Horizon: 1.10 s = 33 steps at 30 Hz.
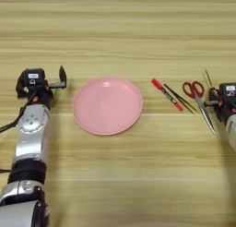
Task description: Move the objects on the table
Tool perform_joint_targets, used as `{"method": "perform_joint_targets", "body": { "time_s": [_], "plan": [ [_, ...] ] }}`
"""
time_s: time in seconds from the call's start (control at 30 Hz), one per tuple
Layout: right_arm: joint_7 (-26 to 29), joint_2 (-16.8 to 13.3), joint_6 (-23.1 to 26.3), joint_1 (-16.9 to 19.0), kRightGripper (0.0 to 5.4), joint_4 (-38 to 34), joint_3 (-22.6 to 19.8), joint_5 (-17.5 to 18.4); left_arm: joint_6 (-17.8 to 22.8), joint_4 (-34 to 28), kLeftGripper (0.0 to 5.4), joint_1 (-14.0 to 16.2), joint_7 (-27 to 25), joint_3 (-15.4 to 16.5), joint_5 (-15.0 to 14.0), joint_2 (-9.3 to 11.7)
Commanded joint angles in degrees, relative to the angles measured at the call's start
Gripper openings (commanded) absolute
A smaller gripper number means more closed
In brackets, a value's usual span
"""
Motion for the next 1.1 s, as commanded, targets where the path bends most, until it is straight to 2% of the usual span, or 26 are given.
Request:
{"method": "perform_joint_targets", "body": {
  "time_s": [0.03,0.33,0.67,0.87,1.1],
  "plan": [
    [0.5,0.8,2.7,0.5,0.87,-4.2,1.7,-0.2,0.4,0.0,5.4,0.3,0.2,0.1,0.0,-0.1],
    [2.1,3.6,6.1,-0.8,0.87,-10.6,7.8,-1.3,0.3,0.2,5.4,0.3,0.1,0.2,-0.1,-0.1],
    [6.1,6.0,9.4,-1.6,0.87,-13.8,14.9,-1.6,0.4,-0.1,5.4,0.5,0.2,0.2,-0.1,-0.2],
    [10.3,7.0,11.8,-3.1,0.87,-13.8,19.7,-1.5,0.5,-0.2,5.4,0.5,0.3,0.2,-0.1,-0.3],
    [12.6,8.7,13.0,-6.1,0.87,-10.0,21.8,-1.3,0.6,-0.2,5.4,0.5,0.4,0.2,-0.1,-0.4]
  ]
}}
